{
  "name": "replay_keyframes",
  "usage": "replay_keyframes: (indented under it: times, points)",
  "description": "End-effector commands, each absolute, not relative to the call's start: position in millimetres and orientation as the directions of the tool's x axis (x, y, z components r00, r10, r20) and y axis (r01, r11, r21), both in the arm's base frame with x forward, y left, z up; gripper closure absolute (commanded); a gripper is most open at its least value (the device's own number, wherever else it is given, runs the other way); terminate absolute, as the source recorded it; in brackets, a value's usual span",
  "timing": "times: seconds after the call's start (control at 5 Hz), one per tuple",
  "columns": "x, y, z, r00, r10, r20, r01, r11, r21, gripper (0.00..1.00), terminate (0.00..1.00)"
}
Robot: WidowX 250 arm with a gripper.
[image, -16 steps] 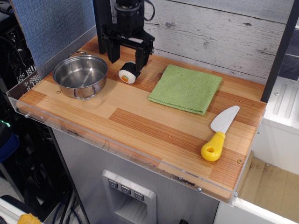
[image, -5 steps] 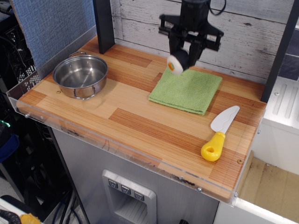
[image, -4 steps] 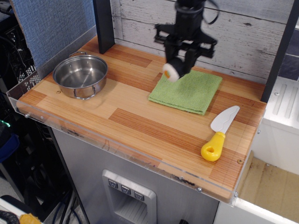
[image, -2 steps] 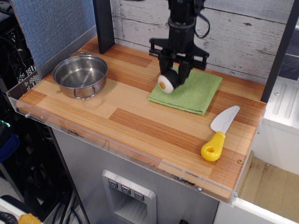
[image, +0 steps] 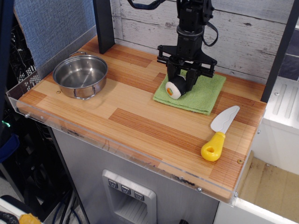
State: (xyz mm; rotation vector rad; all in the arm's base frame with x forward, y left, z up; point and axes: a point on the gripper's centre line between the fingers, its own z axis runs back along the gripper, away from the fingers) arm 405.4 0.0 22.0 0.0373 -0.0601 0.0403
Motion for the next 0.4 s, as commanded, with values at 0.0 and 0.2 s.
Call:
replay_keyframes:
  times: [0.0, 0.2]
  points:
    - [413, 1, 48, 0.995, 0.032, 0.099, -0.038, 0.998, 0.059, 0.00, 0.00]
    - [408, 9, 77, 0.986, 0.041, 0.163, -0.051, 0.997, 0.057, 0.00, 0.00]
